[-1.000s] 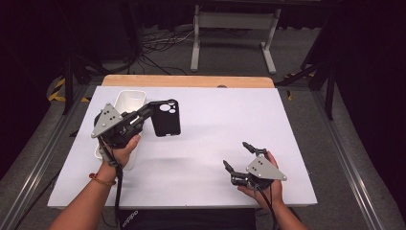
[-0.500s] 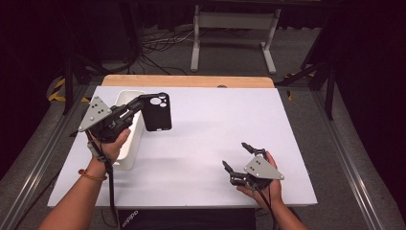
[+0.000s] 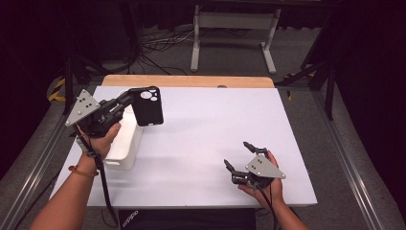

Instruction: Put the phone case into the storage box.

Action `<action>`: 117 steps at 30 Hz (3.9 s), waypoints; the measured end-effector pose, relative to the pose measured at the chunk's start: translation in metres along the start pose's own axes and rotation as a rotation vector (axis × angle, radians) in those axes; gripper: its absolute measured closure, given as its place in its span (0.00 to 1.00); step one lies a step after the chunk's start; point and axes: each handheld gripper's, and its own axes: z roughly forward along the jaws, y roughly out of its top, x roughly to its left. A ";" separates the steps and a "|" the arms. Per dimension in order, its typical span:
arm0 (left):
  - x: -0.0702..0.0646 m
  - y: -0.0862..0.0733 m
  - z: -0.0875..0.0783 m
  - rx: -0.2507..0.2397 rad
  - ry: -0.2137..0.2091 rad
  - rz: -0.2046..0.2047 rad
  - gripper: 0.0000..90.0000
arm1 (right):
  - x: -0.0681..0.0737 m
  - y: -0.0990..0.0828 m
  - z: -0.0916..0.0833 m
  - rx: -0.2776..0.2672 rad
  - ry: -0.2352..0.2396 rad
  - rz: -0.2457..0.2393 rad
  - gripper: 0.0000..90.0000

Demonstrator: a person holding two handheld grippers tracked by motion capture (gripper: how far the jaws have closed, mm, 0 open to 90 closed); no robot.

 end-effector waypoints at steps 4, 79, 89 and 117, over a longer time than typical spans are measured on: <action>0.006 0.002 -0.002 -0.001 0.007 0.000 0.93 | -0.001 0.000 0.000 0.001 -0.002 0.001 0.19; 0.139 -0.079 0.081 0.147 0.081 -0.004 0.93 | -0.015 -0.020 -0.010 0.103 -0.112 0.072 0.19; 0.142 -0.096 0.084 0.143 0.069 -0.047 0.93 | -0.015 -0.021 -0.009 0.112 -0.094 0.064 0.19; 0.149 -0.107 0.082 0.225 0.144 -0.036 0.88 | -0.016 -0.021 -0.010 0.111 -0.063 0.098 0.19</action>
